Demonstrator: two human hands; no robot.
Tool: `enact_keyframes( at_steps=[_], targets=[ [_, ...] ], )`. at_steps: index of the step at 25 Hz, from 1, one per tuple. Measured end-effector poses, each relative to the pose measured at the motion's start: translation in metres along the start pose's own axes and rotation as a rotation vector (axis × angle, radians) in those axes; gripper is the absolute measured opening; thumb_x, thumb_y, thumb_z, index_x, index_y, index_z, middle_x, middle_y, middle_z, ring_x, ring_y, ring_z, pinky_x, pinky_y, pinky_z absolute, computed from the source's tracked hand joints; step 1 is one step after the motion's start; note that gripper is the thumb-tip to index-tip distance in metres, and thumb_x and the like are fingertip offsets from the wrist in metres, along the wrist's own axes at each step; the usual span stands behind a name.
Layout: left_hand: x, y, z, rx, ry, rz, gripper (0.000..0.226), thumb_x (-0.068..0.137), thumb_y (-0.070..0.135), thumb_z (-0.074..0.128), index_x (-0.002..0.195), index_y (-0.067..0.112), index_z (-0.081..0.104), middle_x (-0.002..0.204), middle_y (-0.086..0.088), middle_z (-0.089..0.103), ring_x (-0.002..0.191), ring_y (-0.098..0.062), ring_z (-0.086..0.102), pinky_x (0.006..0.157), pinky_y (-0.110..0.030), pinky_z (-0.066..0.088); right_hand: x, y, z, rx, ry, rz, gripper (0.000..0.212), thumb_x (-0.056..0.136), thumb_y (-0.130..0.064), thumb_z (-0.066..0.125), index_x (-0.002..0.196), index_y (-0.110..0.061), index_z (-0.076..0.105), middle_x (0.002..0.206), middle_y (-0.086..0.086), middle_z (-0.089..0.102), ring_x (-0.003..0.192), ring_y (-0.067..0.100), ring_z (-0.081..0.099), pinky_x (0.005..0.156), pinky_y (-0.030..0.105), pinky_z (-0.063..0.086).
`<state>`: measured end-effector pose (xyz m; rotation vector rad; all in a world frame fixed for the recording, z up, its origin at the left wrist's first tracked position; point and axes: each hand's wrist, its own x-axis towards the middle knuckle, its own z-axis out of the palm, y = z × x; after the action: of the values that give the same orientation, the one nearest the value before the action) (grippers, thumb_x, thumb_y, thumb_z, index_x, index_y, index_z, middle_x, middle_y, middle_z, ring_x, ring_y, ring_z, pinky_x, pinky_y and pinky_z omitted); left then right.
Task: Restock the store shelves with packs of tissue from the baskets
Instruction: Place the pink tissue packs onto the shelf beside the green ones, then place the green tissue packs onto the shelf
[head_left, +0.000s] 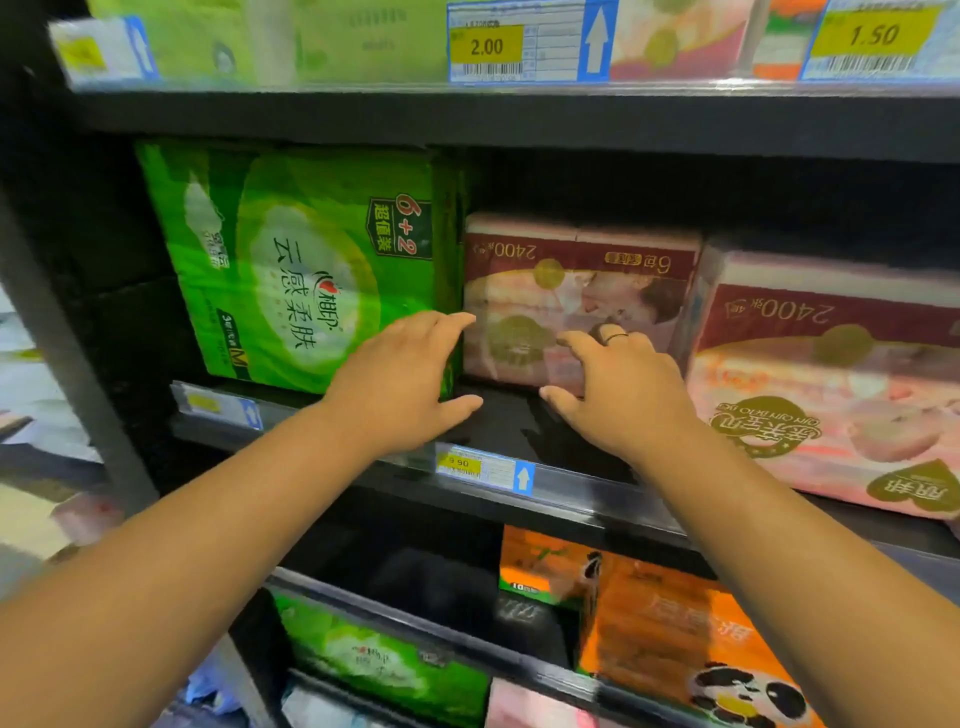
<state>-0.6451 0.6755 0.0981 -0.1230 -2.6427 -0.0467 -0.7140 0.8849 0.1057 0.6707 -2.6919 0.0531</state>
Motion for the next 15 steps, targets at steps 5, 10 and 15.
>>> enact_keyframes(
  at_steps=[5,10,15],
  targets=[
    [-0.099,-0.013,-0.029,0.208,-0.045,-0.205,0.08,0.081,0.066,0.053,0.144,0.02,0.036,0.14,-0.006,0.046,0.13,-0.026,0.041,0.108,-0.042,0.037,-0.033,-0.049,-0.004,0.116,-0.033,-0.243,0.073,0.085,-0.071,0.043,0.146,-0.034,0.028,0.14,0.005,0.043,0.126,0.03,0.039,0.097,0.045,0.039],
    [-0.218,-0.022,-0.065,0.28,-0.087,-0.51,0.08,0.077,0.066,0.052,0.142,0.02,0.041,0.139,-0.007,0.048,0.127,-0.028,0.045,0.105,-0.043,0.039,-0.072,-0.136,0.001,0.264,-0.029,-0.487,0.072,0.084,-0.071,0.044,0.145,-0.036,0.031,0.139,0.002,0.043,0.124,0.029,0.041,0.097,0.043,0.039],
    [-0.332,-0.046,-0.104,0.322,-0.079,-0.792,0.08,0.075,0.068,0.045,0.141,0.024,0.04,0.137,-0.004,0.048,0.125,-0.027,0.047,0.1,-0.041,0.041,-0.109,-0.249,0.011,0.335,-0.127,-0.724,0.07,0.085,-0.07,0.044,0.145,-0.037,0.028,0.142,0.002,0.039,0.127,0.029,0.039,0.099,0.044,0.037]
  ],
)
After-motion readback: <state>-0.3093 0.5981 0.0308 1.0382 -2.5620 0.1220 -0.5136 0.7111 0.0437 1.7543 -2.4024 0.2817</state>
